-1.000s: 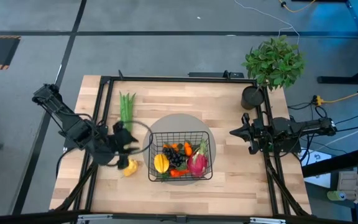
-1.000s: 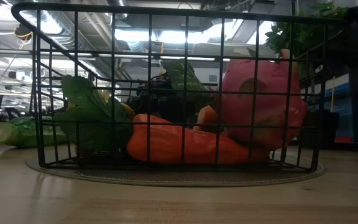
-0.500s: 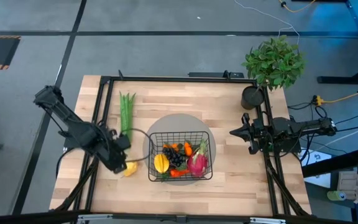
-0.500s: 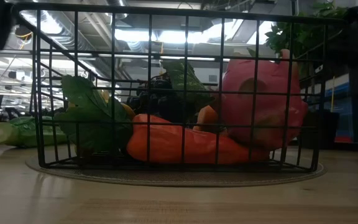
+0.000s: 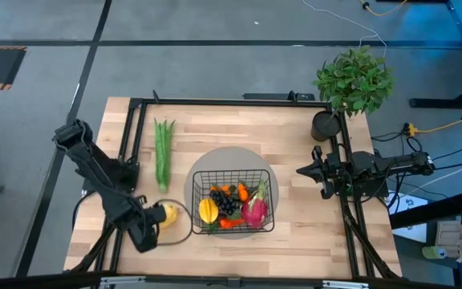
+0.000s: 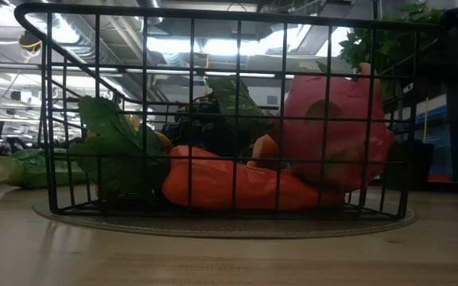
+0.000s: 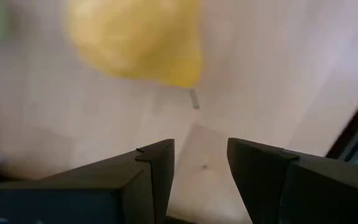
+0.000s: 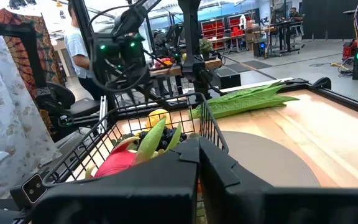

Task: Build produce basket
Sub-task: Put the pear into the wire basket

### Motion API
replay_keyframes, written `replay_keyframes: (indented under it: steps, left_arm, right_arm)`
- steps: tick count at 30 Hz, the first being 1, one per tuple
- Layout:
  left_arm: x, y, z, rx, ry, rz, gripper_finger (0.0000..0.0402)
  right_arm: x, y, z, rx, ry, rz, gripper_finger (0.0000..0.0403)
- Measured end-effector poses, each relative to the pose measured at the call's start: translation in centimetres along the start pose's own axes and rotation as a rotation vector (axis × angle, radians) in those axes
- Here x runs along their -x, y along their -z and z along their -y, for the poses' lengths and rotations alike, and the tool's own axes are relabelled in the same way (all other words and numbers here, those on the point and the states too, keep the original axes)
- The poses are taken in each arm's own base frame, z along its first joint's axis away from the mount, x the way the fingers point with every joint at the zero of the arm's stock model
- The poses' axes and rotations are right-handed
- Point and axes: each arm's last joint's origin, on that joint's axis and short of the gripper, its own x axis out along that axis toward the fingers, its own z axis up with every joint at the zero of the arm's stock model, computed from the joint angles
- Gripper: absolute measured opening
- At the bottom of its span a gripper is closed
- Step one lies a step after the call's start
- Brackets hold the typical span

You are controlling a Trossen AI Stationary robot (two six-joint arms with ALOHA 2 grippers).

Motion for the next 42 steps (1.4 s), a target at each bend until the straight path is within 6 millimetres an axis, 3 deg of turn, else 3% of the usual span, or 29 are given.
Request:
replay_keyframes:
  steps: [7, 20, 25, 42]
  left_arm:
    - [-2.3, 1.5, 1.5, -0.099, -0.060, 0.143, 0.0137]
    - [-5.4, 2.8, 1.9, -0.117, -0.177, 0.131, 0.0137]
    - [-5.5, 2.5, 1.9, -0.108, -0.197, 0.206, 0.0137]
    - [-5.5, 2.4, 1.8, -0.028, -0.188, 0.191, 0.0137]
  right_arm:
    - [0.0, 0.0, 0.0, 0.000, 0.000, 0.000, 0.0005]
    - [0.0, 0.0, 0.0, 0.000, 0.000, 0.000, 0.0005]
    - [0.0, 0.0, 0.0, 0.000, 0.000, 0.000, 0.0005]
    - [0.0, 0.0, 0.0, 0.000, 0.000, 0.000, 0.0005]
